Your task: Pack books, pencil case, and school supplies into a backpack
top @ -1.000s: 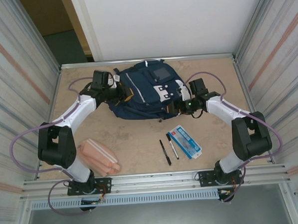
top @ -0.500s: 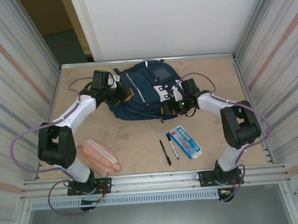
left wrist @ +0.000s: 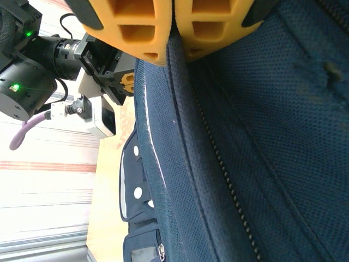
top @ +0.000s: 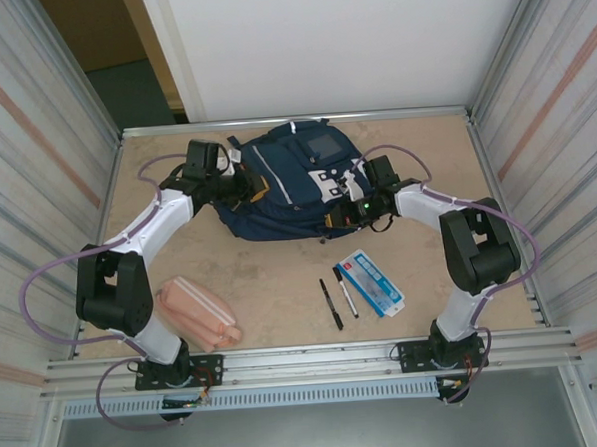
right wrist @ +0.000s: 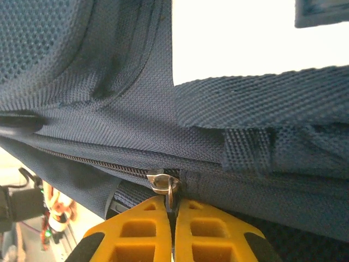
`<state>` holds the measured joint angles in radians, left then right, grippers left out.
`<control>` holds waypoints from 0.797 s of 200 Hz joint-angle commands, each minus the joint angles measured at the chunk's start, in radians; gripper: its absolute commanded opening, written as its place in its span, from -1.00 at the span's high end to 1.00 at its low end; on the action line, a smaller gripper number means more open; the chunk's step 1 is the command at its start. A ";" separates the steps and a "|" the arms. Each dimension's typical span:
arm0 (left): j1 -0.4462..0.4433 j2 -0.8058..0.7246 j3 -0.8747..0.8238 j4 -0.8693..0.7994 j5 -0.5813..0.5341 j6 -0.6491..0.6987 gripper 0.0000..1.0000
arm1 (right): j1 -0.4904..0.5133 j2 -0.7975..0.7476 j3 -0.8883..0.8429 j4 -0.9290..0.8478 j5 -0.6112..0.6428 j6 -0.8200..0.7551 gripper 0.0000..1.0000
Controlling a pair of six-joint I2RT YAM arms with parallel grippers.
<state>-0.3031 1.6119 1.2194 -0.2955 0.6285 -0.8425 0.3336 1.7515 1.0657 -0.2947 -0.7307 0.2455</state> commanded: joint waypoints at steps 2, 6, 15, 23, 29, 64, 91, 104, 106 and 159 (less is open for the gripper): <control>-0.010 -0.040 0.032 0.017 0.019 0.029 1.00 | 0.006 -0.038 0.063 -0.114 0.066 -0.037 1.00; -0.011 -0.037 0.032 0.010 0.007 0.035 1.00 | 0.011 -0.040 0.071 -0.137 0.089 -0.040 1.00; -0.011 -0.030 0.043 -0.033 -0.035 0.059 1.00 | 0.023 -0.038 0.105 -0.204 0.150 -0.037 1.00; -0.014 -0.023 0.057 -0.085 -0.090 0.089 1.00 | 0.033 -0.023 0.154 -0.282 0.198 -0.039 1.00; -0.016 -0.021 0.063 -0.111 -0.126 0.103 1.00 | 0.039 -0.009 0.196 -0.354 0.218 -0.041 1.00; -0.017 -0.016 0.007 -0.045 -0.130 0.062 1.00 | 0.085 0.067 0.373 -0.640 0.229 -0.057 1.00; -0.022 0.004 -0.002 0.002 -0.104 0.004 1.00 | 0.150 0.111 0.449 -0.681 0.108 -0.029 0.97; -0.025 0.014 -0.004 0.031 -0.100 -0.021 1.00 | 0.188 0.130 0.471 -0.635 0.047 0.003 0.93; -0.026 0.017 -0.003 0.033 -0.098 -0.025 1.00 | 0.193 0.134 0.476 -0.630 0.043 0.007 0.92; -0.057 0.051 -0.003 0.096 -0.116 -0.092 1.00 | 0.317 0.255 0.603 -0.484 -0.045 0.122 0.86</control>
<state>-0.3279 1.6485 1.2118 -0.3153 0.4969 -0.8967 0.6029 1.9808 1.6291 -0.8753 -0.6456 0.2794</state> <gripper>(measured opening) 0.051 0.072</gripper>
